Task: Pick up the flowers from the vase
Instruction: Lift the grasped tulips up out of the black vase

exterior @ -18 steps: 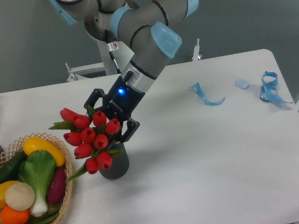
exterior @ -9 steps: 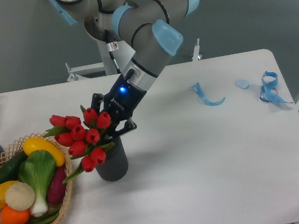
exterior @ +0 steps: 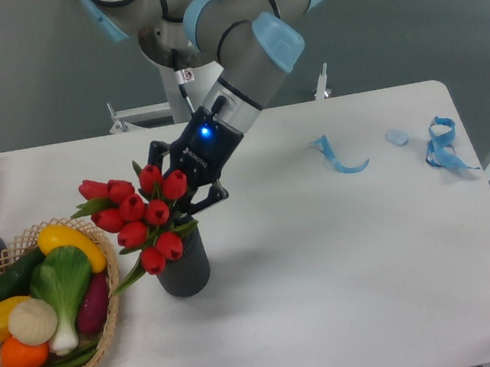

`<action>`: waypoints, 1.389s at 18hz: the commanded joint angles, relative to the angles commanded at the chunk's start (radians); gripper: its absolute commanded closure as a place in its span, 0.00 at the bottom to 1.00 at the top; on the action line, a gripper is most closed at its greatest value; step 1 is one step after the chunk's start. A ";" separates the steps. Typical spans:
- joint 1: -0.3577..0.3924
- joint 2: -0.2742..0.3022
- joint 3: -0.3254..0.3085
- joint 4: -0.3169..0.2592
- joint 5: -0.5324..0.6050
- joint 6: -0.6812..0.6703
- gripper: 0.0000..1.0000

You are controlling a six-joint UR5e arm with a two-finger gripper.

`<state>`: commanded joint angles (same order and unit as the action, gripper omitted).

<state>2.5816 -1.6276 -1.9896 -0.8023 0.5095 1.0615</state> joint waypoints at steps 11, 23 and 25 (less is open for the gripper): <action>0.092 0.026 0.083 0.000 -0.164 -0.166 0.64; 0.244 0.034 0.183 -0.002 -0.215 -0.278 0.64; 0.294 0.019 0.186 0.002 -0.212 -0.233 0.64</action>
<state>2.8760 -1.6090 -1.8040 -0.8007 0.2976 0.8281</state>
